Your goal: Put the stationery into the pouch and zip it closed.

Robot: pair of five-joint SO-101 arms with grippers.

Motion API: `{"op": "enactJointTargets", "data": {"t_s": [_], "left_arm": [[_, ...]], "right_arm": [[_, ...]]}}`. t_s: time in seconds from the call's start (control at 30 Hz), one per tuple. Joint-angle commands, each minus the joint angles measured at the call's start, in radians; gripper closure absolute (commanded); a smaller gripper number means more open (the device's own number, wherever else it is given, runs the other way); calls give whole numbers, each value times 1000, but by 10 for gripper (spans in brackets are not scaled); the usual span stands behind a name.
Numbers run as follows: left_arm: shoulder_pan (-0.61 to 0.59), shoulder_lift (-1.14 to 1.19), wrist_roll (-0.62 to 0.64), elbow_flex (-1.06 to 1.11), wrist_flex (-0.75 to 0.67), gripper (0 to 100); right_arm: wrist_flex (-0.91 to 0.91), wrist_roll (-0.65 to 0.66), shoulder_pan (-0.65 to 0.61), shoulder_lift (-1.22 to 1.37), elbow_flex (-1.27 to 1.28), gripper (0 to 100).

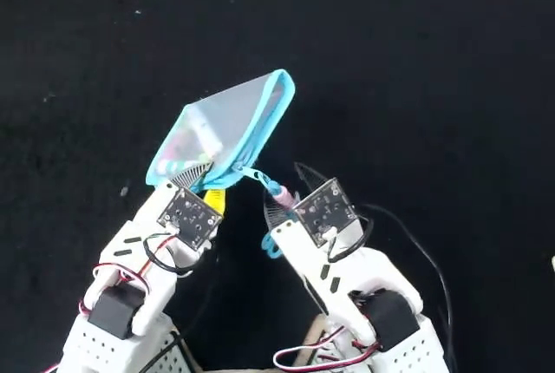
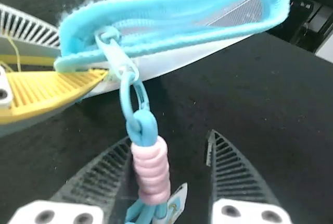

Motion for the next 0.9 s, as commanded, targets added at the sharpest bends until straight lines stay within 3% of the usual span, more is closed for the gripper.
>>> {"op": "enactJointTargets", "data": {"t_s": [0.0,0.2,0.6,0.67,0.77,0.87], "left_arm": [[4,12,2,12,2,971],[81,12,-5,44,3,971],[79,12,0,39,3,971],[79,12,0,41,3,971],[79,12,0,41,3,971],[79,12,0,42,3,971]], "right_arm": [[20,-9,-9,-99,-68,815],[20,-63,-9,-99,-74,815],[14,-98,-3,-99,-61,818],[11,-89,-3,-99,-48,857],[-26,-26,-2,-99,-24,992],[-43,-15,17,-99,-8,988]]}}
